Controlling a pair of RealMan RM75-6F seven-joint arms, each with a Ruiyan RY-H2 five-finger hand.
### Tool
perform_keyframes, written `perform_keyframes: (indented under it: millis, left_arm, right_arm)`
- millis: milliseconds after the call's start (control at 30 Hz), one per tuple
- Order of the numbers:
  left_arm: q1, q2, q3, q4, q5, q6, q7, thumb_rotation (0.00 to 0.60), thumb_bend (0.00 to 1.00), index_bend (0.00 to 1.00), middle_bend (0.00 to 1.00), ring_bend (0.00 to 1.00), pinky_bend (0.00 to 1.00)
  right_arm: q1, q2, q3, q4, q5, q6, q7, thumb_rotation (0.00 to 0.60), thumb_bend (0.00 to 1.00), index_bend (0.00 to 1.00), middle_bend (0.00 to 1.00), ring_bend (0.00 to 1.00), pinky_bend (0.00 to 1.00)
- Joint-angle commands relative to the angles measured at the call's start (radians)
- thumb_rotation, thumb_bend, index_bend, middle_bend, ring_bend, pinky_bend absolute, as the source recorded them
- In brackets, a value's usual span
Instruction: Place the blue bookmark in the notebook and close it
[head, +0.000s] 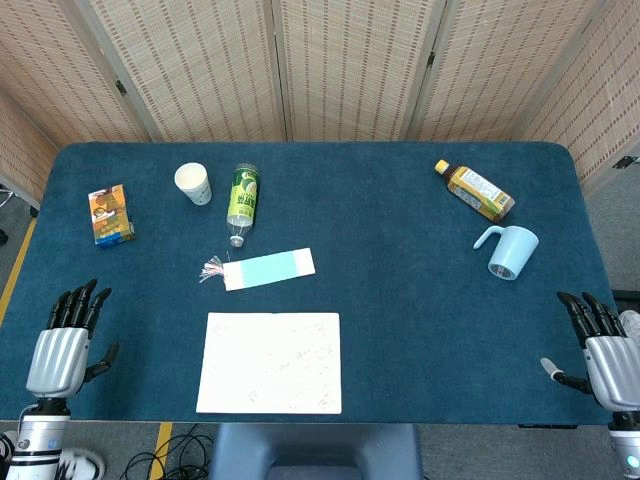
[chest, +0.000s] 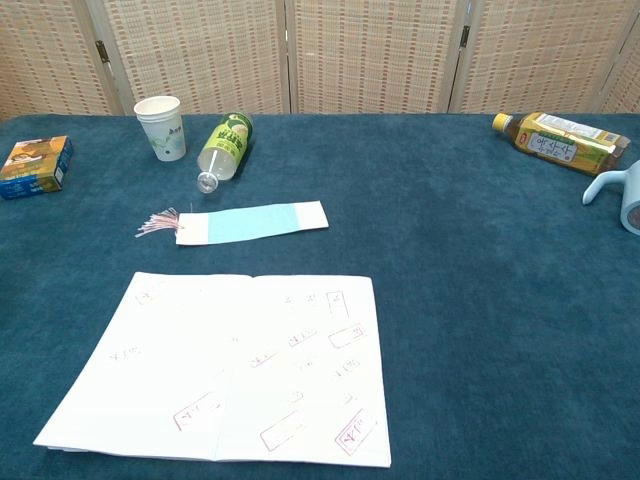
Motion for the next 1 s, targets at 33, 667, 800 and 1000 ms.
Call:
perform_keyframes:
  millis: [33,667,800,1000]
  left_arm:
    - [-0.002,0.001,-0.001,0.000,0.000,-0.002,0.000,0.600,0.36,0.12,0.00,0.00,0.09]
    - [-0.048,0.008,-0.014,0.002,0.031,-0.050,-0.017,0.600,0.36,0.15,0.00,0.00,0.09]
    - [-0.102,0.016,-0.033,0.013,0.060,-0.104,-0.046,0.600,0.36,0.19,0.01,0.05,0.09]
    - [-0.194,0.020,-0.069,0.005,0.062,-0.203,-0.056,0.600,0.36,0.22,0.05,0.10,0.09]
  right_arm:
    - [0.000,-0.001,-0.001,0.001,0.000,-0.001,0.001,0.600,0.11,0.04,0.12,0.04,0.12]
    - [0.002,0.004,0.003,0.000,-0.003,0.007,-0.004,0.600,0.11,0.04,0.13,0.04,0.12]
    - [0.010,0.010,0.006,-0.003,-0.007,0.000,-0.007,0.600,0.11,0.04,0.13,0.04,0.12]
    - [0.018,0.016,0.009,-0.008,-0.011,-0.004,-0.009,0.600,0.11,0.04,0.13,0.04,0.12]
